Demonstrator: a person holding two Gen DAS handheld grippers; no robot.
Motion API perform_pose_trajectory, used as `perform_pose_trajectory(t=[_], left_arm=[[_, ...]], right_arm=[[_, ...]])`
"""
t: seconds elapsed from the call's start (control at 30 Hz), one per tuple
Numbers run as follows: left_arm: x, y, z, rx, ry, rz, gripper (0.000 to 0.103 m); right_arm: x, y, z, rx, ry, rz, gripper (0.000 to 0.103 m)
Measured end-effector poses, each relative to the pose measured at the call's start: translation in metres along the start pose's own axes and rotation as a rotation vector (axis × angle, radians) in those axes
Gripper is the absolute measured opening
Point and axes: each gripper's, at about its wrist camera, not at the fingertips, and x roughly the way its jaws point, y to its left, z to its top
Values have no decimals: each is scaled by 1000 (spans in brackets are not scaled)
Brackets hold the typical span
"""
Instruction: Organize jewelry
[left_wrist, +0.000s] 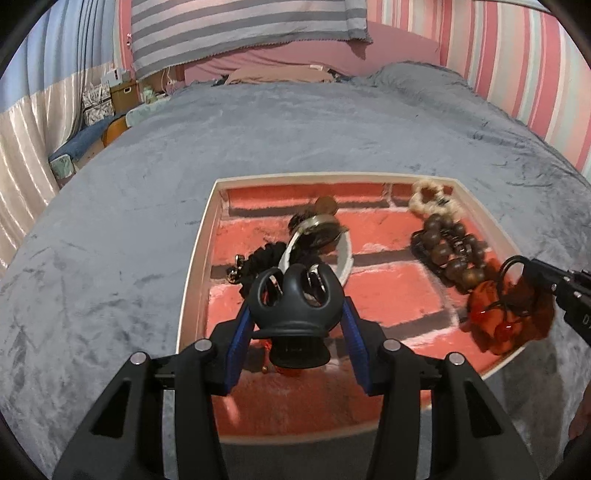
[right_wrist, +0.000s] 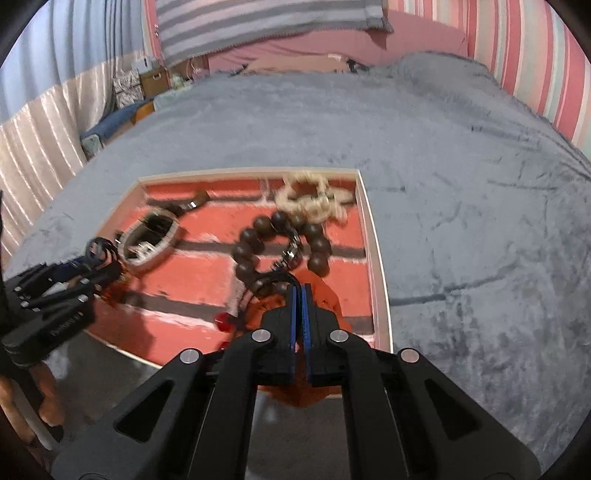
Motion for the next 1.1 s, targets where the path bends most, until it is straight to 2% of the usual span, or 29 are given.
perform_pose_trajectory(t=[0.13, 0.27, 0.33, 0.4, 0.47, 0.53, 0.63, 0.67, 0.8, 0.97, 1.0, 1.1], left_arm=[[12, 7, -6, -24, 14, 7, 48], [13, 3, -7, -5, 12, 27, 48], [12, 4, -7, -9, 14, 24, 53], [8, 6, -7, -21, 4, 21, 64], [0, 7, -7, -22, -10, 34, 70], [-7, 8, -7, -22, -13, 38, 72], [-21, 9, -6, -31, -28, 33, 72], [-27, 11, -6, -37, -35, 32, 76], [-64, 20, -12, -68, -82, 33, 85], [-122, 27, -34, -76, -157, 59, 90], [-132, 28, -38, -82, -168, 64, 94], [-165, 32, -58, -100, -201, 73, 97]], right_arm=[[17, -4, -6, -6, 13, -13, 4], [26, -5, -5, -11, 15, -14, 5], [29, -4, -5, -24, 26, -9, 6], [28, -4, -5, -28, 27, -7, 8], [25, -7, -5, -14, 21, 1, 21], [22, -11, -5, 1, 13, 9, 44], [6, -17, -5, 24, -23, 34, 59], [0, -18, -5, 29, -39, 31, 61], [-32, -22, -9, 50, -110, 56, 83], [-82, -19, -28, 43, -174, 46, 97], [-93, -18, -33, 41, -190, 42, 99], [-128, -12, -52, 34, -236, 26, 99]])
